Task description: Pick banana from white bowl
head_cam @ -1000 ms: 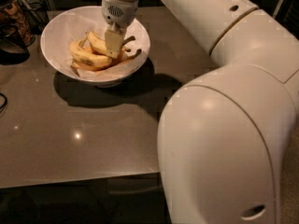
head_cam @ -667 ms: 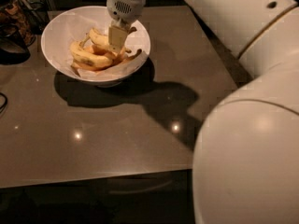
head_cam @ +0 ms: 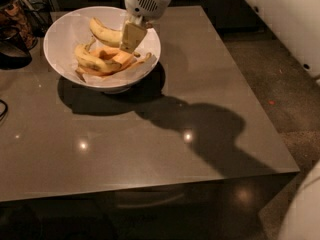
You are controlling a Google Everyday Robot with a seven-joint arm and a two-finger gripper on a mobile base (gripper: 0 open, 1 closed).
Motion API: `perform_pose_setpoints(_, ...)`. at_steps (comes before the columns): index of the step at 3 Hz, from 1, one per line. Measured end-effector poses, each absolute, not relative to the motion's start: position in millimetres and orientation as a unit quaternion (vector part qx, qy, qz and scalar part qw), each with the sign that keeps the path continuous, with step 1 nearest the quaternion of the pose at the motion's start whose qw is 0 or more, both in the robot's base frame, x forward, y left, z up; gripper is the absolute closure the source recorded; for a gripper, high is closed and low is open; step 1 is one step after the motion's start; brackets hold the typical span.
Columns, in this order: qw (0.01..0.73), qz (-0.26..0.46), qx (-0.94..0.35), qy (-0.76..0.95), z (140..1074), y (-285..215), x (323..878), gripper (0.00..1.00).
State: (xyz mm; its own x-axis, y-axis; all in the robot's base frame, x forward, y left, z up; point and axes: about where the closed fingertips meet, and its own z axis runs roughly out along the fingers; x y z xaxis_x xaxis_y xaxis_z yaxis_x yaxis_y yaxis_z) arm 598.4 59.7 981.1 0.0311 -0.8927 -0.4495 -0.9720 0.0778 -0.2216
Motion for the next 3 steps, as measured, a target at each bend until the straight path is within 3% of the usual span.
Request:
perform_pose_setpoints(2,0.249,0.080,-0.678,0.687,983,58,597,1.00)
perform_pose_setpoints(3,0.238,0.096,-0.674,0.693,981,37,568,1.00)
